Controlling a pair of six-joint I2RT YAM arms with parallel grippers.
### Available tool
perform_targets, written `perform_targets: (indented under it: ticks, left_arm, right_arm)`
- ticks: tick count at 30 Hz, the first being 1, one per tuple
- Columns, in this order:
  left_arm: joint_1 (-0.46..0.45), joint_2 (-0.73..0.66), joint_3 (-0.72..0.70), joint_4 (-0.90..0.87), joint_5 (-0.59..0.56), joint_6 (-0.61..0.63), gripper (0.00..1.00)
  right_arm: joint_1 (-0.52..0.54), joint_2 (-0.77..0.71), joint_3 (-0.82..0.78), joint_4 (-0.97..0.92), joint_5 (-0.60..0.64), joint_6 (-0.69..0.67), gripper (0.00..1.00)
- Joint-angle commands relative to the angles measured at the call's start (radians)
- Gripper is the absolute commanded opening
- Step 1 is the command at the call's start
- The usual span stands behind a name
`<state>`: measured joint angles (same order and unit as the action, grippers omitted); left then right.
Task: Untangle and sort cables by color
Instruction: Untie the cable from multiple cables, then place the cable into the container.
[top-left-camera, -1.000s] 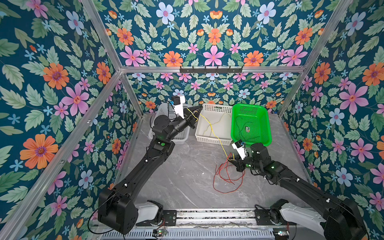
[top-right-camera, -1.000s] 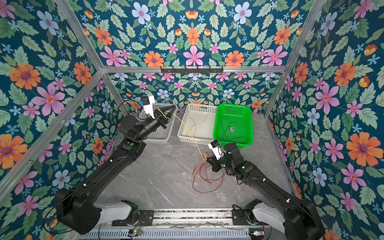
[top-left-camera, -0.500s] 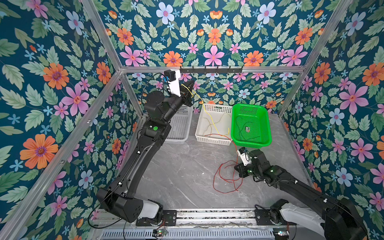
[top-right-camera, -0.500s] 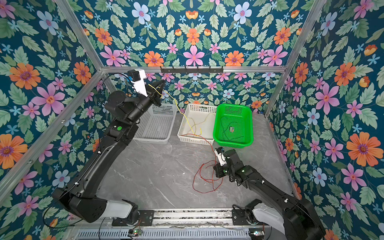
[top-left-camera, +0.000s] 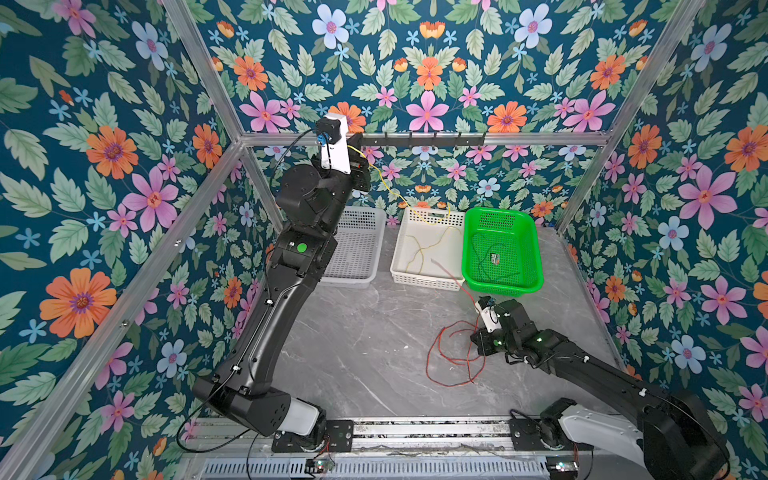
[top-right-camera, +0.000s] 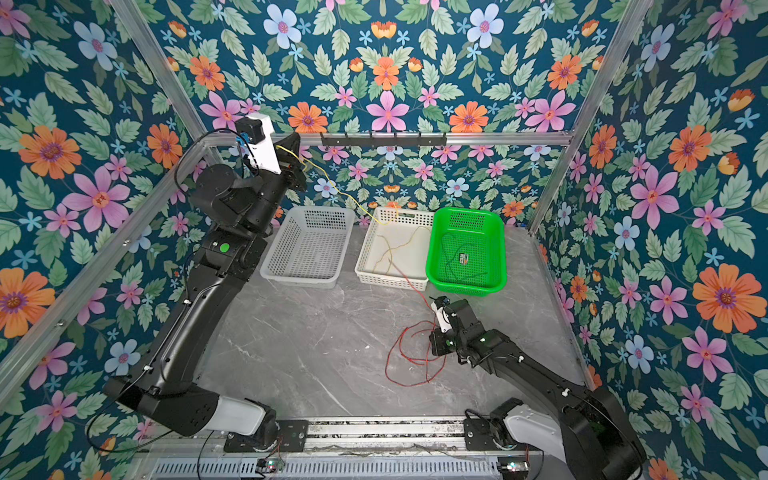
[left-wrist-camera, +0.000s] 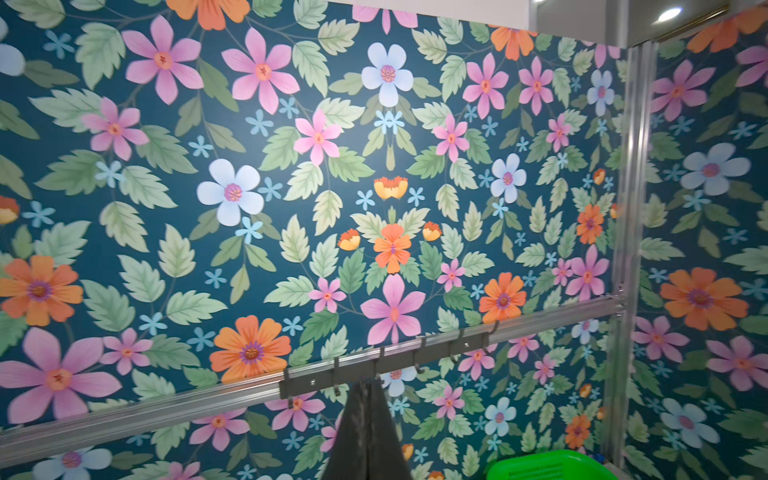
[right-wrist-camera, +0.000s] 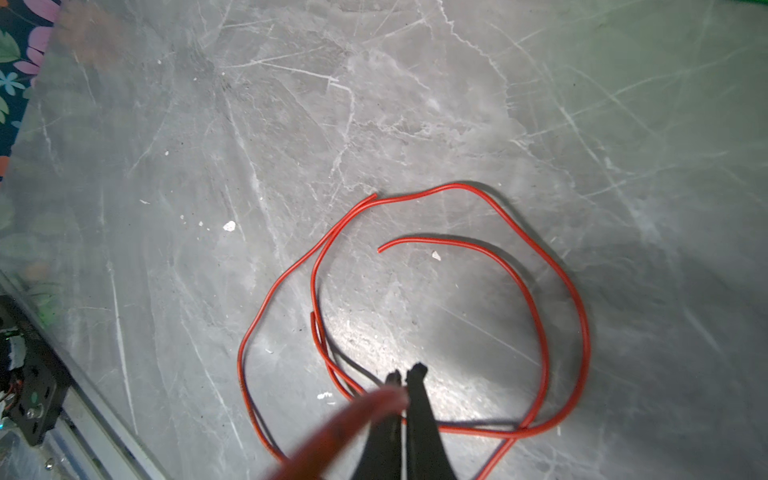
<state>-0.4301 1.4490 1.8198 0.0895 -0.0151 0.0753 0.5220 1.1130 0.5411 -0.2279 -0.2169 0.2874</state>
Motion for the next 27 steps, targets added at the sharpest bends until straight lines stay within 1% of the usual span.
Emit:
perform_targets:
  ticks: [1, 4, 6, 12, 15, 20, 27]
  left_arm:
    - [0.002, -0.002, 0.009, 0.019, -0.11, 0.103, 0.0]
    - [0.002, 0.007, 0.008, 0.025, -0.185, 0.18, 0.0]
    - [0.001, 0.013, -0.004, 0.036, -0.239, 0.202, 0.0]
    - [0.002, 0.038, -0.106, 0.107, -0.152, 0.146, 0.0]
    - [0.002, 0.101, -0.159, 0.189, -0.157, 0.138, 0.0]
    - [0.002, 0.255, -0.137, 0.212, -0.175, 0.138, 0.0]
    - [0.0, 0.397, -0.139, 0.324, -0.227, 0.071, 0.0]
  right_arm:
    - [-0.001, 0.014, 0.009, -0.002, 0.017, 0.013, 0.0]
    - [-0.001, 0.032, 0.018, -0.008, 0.028, 0.018, 0.0]
    - [-0.001, 0.041, 0.022, -0.008, 0.026, 0.016, 0.0]
    - [-0.001, 0.051, 0.029, -0.006, 0.028, 0.014, 0.0]
    - [-0.002, 0.047, 0.033, -0.015, 0.026, 0.013, 0.0]
    - [-0.001, 0.015, 0.018, -0.026, 0.028, 0.021, 0.0]
    - [-0.001, 0.005, 0.008, -0.016, 0.031, 0.026, 0.0]
